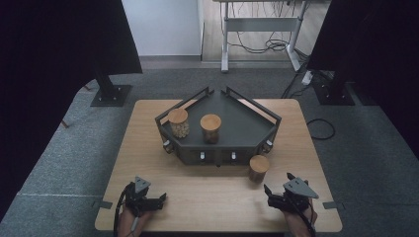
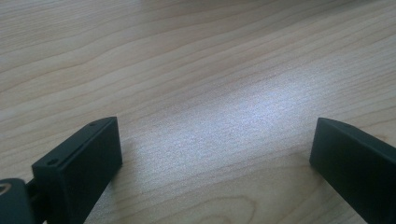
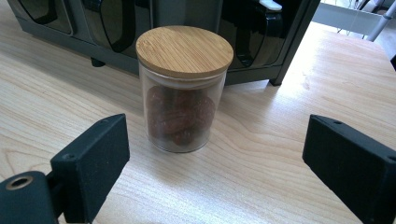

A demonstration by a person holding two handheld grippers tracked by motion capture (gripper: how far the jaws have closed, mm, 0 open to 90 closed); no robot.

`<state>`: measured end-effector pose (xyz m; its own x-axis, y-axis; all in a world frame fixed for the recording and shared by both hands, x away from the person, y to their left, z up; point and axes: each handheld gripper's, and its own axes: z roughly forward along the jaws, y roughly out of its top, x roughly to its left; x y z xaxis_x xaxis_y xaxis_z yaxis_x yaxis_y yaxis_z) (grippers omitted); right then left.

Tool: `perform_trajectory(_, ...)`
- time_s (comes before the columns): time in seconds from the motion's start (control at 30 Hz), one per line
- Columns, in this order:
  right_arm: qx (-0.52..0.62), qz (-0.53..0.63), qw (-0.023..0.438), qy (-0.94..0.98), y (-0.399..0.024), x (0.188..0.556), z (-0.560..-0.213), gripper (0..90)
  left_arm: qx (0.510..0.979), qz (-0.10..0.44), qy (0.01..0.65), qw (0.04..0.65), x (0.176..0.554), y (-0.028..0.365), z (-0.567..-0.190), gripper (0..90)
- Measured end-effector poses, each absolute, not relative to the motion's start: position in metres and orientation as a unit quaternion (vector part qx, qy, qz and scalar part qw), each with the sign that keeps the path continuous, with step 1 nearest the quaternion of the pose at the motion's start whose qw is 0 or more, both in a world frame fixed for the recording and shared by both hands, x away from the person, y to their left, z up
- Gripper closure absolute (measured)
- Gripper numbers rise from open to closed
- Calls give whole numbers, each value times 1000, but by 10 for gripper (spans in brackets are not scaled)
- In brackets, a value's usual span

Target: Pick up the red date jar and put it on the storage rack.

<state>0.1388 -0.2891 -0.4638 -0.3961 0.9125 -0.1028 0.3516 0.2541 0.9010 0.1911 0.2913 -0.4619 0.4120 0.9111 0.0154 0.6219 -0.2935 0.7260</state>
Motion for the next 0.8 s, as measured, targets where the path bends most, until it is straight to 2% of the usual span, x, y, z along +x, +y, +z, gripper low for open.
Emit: perform_trajectory(0.8, 425, 434, 330, 723, -280, 147, -462, 63, 773, 220, 496, 328, 191, 291, -462, 20)
